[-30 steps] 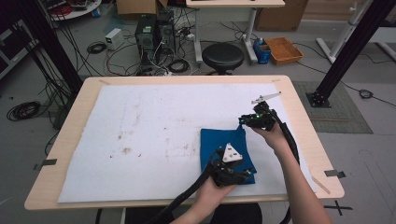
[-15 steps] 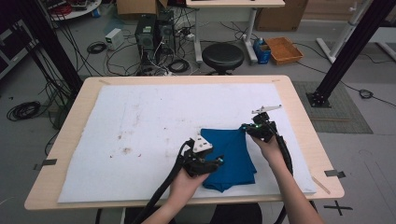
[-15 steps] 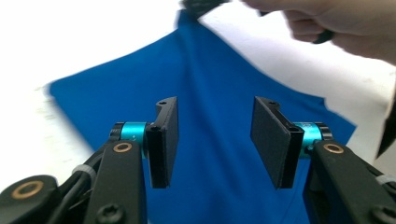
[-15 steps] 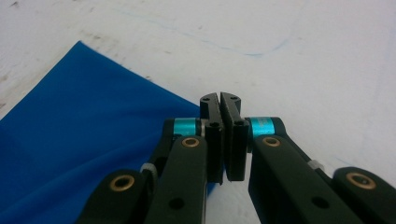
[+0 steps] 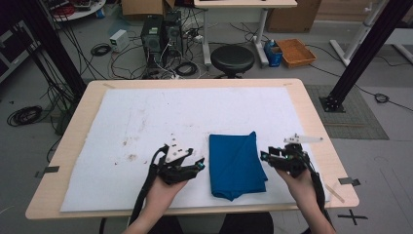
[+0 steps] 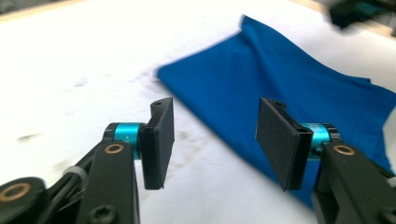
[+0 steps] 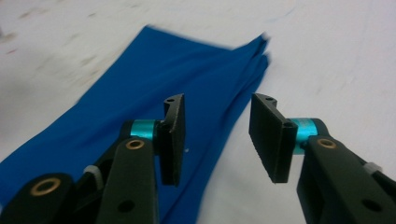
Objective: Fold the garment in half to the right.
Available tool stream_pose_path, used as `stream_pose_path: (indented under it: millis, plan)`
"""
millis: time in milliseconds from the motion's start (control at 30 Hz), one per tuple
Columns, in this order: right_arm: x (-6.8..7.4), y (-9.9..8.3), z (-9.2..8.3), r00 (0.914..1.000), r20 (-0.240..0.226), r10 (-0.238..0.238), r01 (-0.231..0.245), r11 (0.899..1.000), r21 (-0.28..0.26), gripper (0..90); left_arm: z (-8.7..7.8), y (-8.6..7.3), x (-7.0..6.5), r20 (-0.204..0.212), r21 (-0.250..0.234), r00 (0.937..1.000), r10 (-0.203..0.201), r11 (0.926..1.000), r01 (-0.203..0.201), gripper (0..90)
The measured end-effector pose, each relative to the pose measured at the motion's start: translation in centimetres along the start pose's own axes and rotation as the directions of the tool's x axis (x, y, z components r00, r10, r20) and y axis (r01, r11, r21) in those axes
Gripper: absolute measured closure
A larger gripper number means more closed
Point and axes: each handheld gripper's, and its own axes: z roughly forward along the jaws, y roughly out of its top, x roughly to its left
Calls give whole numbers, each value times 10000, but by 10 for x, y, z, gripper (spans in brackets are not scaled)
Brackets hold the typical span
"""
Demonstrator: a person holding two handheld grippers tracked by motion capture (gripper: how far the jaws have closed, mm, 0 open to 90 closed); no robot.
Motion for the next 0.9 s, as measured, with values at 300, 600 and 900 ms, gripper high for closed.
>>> stream_pose_path:
  millis: [300,600,900]
  plan:
    - [26,-45,-6,9999,-114,15,-2,9940,1094,664,-31,-8,39,-871,-573,9935,-730,9960,681,465]
    - [29,-53,-13,9998,-56,-181,187,9934,1130,900,-36,-11,47,-921,-618,9905,-1016,9934,962,464]
    - [22,-60,-24,9998,136,158,-170,9957,914,852,-37,-11,50,-972,-623,9903,-995,9936,937,464]
